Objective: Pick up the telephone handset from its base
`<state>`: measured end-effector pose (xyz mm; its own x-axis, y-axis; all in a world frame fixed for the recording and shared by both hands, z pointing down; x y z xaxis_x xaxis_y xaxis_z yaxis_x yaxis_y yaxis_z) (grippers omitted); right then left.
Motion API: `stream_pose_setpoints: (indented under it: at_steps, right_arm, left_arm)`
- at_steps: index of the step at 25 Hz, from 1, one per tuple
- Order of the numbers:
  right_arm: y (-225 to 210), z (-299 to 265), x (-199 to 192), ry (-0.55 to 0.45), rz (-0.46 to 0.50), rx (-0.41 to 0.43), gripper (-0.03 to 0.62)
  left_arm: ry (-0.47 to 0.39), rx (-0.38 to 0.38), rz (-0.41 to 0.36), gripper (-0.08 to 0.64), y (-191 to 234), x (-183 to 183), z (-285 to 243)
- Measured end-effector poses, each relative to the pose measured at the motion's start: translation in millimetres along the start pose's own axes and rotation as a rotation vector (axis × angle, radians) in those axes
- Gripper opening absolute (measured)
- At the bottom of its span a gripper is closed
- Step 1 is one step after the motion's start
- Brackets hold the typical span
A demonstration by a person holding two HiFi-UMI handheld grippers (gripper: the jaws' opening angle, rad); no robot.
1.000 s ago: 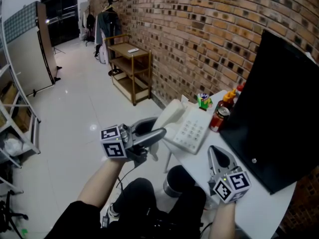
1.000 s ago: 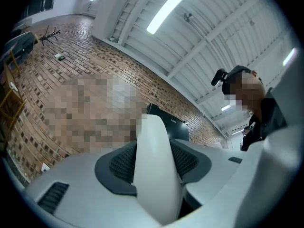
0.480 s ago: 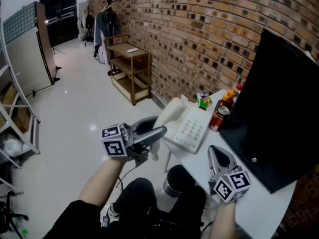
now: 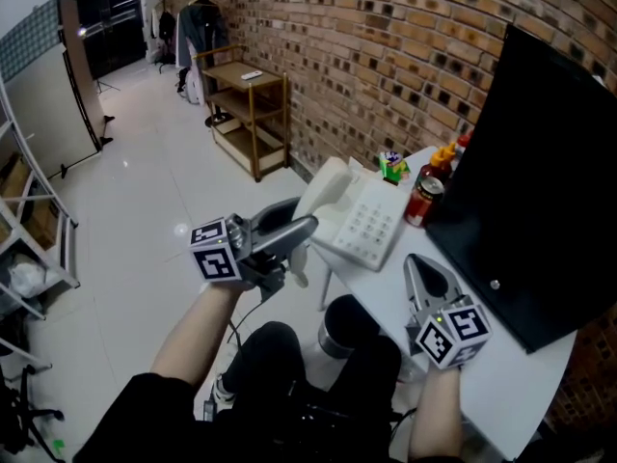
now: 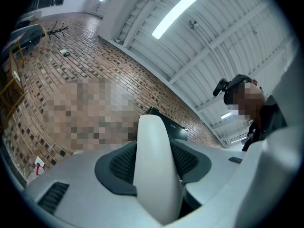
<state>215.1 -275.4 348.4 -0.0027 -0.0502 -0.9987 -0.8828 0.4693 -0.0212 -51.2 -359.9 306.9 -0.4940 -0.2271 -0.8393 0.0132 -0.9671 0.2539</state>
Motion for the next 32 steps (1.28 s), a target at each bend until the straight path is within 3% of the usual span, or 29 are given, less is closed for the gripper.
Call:
stream_pose_setpoints:
  at_steps: [13, 20, 25, 32]
  right_arm:
    - [2.2, -2.5, -3.2, 0.032, -0.013, 0.006, 0.006]
    - [4.8, -0.7, -2.2, 0.046, -0.019, -0.014, 0.007]
    - [3.5, 0.8, -4.1, 0.035, -0.013, 0.0, 0.007]
    - [3.4, 1.0, -3.3, 0.032, -0.013, 0.0, 0.008]
  left_arm:
    - [-0.001, 0.024, 0.023, 0.219, 2.2, -6.2, 0.9]
    - [0.025, 0.055, -0.055, 0.219, 1.3, 0.9, 0.4]
    - [0.027, 0.067, -0.026, 0.219, 4.7, -2.8, 1.8]
    - [0.054, 0.106, -0.066, 0.219, 4.3, -2.4, -0.8]
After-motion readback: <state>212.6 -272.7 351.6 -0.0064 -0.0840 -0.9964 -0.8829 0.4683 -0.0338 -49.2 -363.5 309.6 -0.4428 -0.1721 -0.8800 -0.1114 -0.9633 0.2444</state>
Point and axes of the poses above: the fingertips, and each gripper's own axes: z backward along the fingers, y to its left, x out of its top, the point moved 7 cm from there along z, backward along the fingers, and after that the axes turned 1 degree about y, right-handed, at the moved point
